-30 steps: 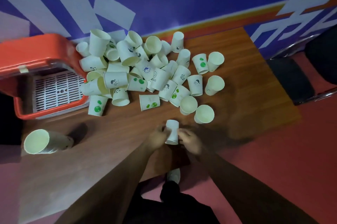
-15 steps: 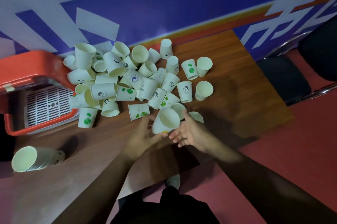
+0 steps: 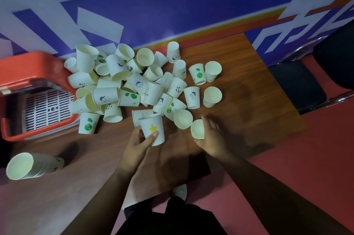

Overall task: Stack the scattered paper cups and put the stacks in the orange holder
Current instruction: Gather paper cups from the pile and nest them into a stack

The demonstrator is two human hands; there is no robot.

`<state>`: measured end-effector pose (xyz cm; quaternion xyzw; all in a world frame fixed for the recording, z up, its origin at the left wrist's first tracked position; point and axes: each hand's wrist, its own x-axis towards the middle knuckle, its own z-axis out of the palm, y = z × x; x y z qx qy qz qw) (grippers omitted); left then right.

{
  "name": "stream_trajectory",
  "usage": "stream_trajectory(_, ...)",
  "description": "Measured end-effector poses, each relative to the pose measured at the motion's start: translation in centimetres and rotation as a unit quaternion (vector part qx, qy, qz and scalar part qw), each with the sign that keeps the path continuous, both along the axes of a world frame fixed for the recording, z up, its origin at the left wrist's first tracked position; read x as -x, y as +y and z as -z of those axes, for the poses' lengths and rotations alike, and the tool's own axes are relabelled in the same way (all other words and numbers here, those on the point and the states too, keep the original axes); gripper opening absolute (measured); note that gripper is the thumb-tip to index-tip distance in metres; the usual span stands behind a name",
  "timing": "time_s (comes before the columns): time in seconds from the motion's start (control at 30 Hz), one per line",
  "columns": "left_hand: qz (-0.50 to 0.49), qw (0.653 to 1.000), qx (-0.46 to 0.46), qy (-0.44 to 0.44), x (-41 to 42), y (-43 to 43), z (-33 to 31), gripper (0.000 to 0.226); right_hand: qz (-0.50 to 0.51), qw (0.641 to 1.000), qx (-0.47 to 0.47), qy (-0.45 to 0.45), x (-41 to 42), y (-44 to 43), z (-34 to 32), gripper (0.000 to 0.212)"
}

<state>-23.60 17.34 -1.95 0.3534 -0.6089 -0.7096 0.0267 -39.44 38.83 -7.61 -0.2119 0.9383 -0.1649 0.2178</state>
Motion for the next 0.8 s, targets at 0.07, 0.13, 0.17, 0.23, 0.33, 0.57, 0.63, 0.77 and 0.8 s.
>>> stream_trajectory(0.07, -0.009, 1.0, -0.004, 0.01, -0.4, -0.3, -0.4, 0.06, 0.013, 1.0, 0.01, 0.017, -0.1, -0.3, -0.1, 0.093)
stream_trajectory(0.13, 0.0, 0.999, -0.001, 0.034, -0.9, -1.1, -0.8, 0.068, 0.034, 0.999, 0.032, 0.011, -0.6, -0.9, -1.2, 0.091)
stream_trajectory(0.17, 0.004, 0.999, 0.003, 0.044, -1.1, -1.6, -0.9, 0.072, 0.048, 0.998, 0.046, 0.005, -0.9, -1.2, -2.1, 0.091)
stream_trajectory(0.23, 0.004, 0.998, 0.01, 0.06, -1.9, -2.8, -1.2, 0.076, 0.07, 0.994, 0.084, 0.004, -1.7, -2.0, -4.2, 0.088)
stream_trajectory(0.33, -0.019, 0.996, -0.003, 0.083, -3.1, -4.3, -2.1, 0.083, 0.063, 0.987, 0.144, 0.015, -2.9, -4.5, -7.8, 0.08)
stream_trajectory(0.57, -0.109, 0.986, 0.026, 0.124, -10.7, -12.7, -5.8, 0.078, -0.024, 0.97, 0.235, -0.063, -8.4, -16.8, -14.4, 0.087)
stream_trajectory(0.63, -0.155, 0.98, 0.037, 0.12, -14.2, -15.6, -6.9, 0.072, -0.058, 0.963, 0.25, -0.084, -11.2, -20.5, -15.2, 0.082)
stream_trajectory(0.77, -0.214, 0.968, 0.081, 0.105, -22.1, -21.9, -7.9, 0.07, -0.137, 0.949, 0.258, -0.12, -17.8, -28.1, -15.6, 0.076)
stream_trajectory(0.8, -0.224, 0.966, 0.089, 0.097, -24.0, -23.4, -8.0, 0.069, -0.15, 0.946, 0.258, -0.128, -19.4, -30.1, -15.3, 0.076)
